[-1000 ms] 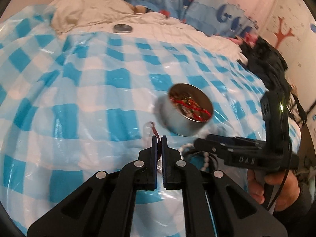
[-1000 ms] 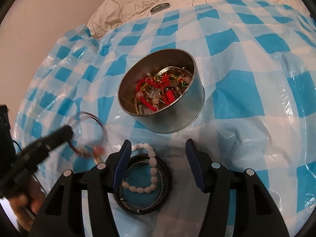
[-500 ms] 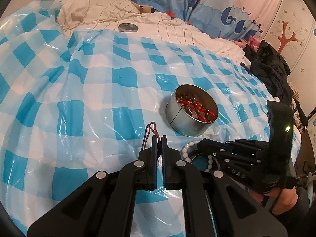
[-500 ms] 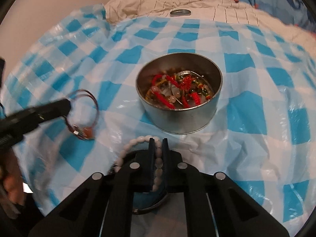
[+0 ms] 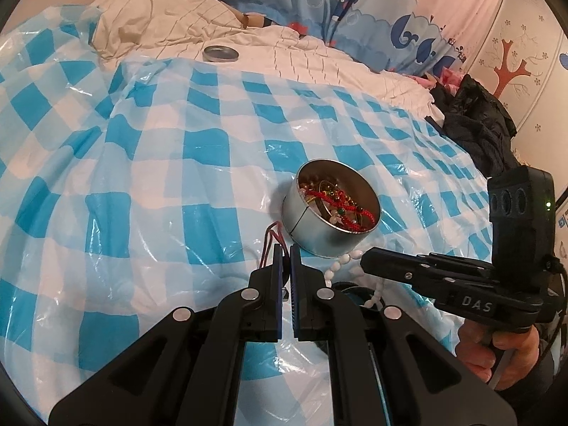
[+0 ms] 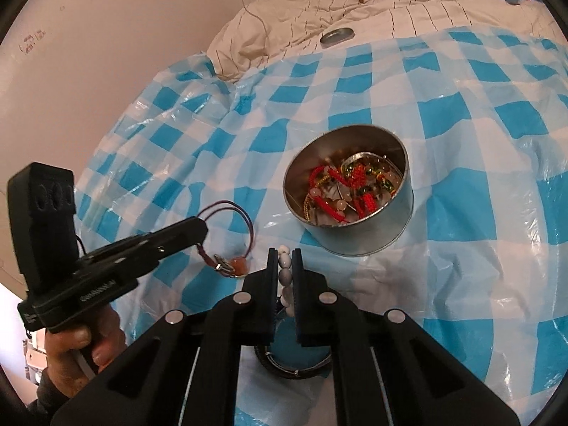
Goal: Organize jewelry
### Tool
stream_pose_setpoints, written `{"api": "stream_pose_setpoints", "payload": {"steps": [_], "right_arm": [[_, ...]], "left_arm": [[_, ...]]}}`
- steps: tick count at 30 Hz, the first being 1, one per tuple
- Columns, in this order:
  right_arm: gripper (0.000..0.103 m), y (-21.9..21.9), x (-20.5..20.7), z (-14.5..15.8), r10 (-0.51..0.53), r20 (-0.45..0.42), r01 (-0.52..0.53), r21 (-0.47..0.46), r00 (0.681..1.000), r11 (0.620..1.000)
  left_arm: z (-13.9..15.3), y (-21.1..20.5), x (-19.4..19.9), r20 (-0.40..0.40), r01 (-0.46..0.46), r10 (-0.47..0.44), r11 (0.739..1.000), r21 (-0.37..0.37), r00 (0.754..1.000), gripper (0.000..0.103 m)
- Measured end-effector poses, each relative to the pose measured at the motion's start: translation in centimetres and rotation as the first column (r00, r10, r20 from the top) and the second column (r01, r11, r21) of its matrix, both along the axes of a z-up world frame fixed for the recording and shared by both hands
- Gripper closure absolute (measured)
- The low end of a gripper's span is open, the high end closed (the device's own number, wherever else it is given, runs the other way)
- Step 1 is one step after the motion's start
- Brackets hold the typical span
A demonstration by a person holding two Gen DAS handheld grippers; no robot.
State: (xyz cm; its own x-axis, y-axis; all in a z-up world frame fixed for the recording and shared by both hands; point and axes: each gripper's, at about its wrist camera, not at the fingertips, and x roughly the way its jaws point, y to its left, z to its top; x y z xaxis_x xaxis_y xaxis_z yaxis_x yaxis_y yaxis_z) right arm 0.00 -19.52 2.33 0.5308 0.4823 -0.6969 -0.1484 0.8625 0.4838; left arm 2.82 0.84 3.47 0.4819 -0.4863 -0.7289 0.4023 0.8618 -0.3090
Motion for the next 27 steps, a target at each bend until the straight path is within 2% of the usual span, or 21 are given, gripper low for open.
{"api": "stream_pose_setpoints", "payload": {"steps": [7, 27], "right_arm": [[0.095, -0.5, -0.3, 0.9, 0.004, 0.027, -0.004, 0.027, 1.0, 1.0], [0.095, -1.2, -0.4, 0.8, 0.001, 0.027, -0.002, 0.043, 1.0, 0.999]], "left_arm": [[0.0, -0.5, 0.1, 0.006, 0.007, -0.007, 1.0, -0.004, 1.0, 0.1], [-0.3, -1.8, 0.1, 0.021, 0.027, -0.028, 0.998, 0.05, 0.999, 0.1]]}}
